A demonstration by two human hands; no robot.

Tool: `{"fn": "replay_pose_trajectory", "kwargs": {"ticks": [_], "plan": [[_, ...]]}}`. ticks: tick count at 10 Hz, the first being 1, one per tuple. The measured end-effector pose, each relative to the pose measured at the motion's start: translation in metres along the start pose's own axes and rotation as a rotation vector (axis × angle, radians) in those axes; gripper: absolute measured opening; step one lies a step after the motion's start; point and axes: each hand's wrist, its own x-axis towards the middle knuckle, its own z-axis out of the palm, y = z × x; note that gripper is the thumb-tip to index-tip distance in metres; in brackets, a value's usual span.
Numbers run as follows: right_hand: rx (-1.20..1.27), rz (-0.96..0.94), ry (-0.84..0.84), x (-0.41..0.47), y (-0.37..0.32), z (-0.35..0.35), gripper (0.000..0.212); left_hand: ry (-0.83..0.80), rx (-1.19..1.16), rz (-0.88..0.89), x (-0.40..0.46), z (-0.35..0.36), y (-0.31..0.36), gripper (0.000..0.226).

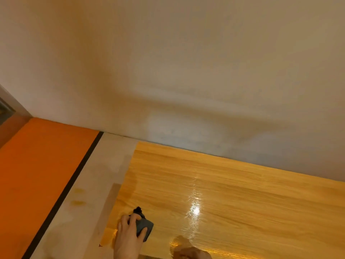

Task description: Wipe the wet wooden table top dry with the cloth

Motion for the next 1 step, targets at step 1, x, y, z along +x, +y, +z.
{"fn": "replay_pose_trajectory", "kwargs": {"ticks": [1], "plan": [[0.075,-0.079,0.183,-0.0175,0.0356,0.0420,0.037,-0.087,0.034,-0.024,0.0117,-0.0085,0.0018,0.031]]}}
